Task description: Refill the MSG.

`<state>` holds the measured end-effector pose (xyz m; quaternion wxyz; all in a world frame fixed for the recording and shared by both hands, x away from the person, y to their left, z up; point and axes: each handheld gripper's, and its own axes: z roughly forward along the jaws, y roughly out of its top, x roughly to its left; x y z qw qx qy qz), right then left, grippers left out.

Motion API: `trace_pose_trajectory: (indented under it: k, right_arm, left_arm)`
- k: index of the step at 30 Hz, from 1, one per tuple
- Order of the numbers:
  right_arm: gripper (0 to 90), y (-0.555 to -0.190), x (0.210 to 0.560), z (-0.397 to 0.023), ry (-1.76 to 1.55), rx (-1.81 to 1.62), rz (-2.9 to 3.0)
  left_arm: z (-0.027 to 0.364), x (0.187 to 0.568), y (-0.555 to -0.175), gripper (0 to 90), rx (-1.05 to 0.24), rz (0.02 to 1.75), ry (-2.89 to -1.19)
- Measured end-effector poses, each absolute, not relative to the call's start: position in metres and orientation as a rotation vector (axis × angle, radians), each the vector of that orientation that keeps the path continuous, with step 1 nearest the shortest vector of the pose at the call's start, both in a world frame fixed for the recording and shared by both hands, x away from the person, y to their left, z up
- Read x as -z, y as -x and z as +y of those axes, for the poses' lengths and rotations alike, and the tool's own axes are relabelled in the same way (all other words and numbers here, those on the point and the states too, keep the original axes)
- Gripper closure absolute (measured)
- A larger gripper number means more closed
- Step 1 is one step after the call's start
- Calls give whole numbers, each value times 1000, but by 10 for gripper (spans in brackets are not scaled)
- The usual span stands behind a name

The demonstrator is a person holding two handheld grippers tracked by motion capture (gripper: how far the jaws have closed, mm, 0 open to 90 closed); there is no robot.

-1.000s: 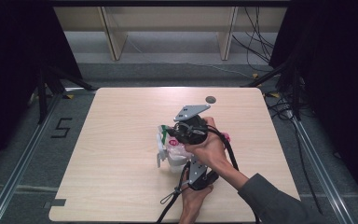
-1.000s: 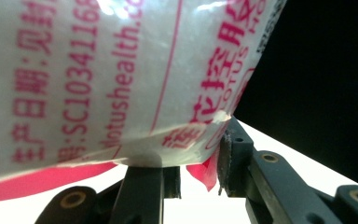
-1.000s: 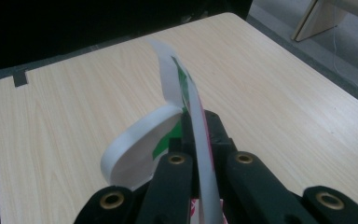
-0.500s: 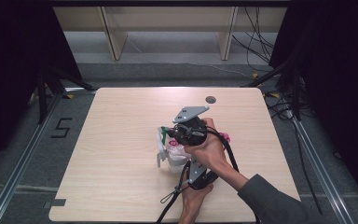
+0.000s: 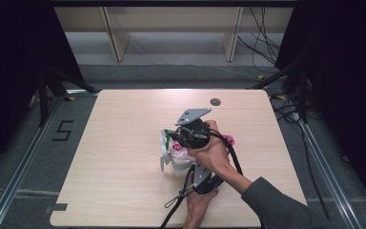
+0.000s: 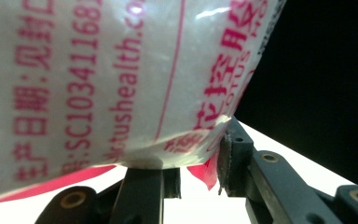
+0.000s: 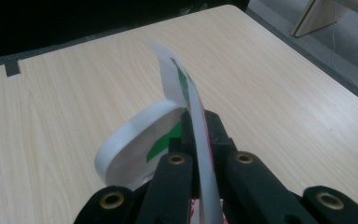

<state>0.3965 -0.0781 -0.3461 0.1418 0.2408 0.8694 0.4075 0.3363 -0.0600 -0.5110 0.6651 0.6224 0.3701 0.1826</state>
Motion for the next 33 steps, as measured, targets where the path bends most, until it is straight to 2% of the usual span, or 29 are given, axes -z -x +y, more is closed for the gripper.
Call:
trace_pose_trajectory:
  k: [33]
  right_arm:
    - [900,-396,344,-81,-687,-1197,2495]
  left_arm:
    - [-60,511,-336,729,-403,824,-1406]
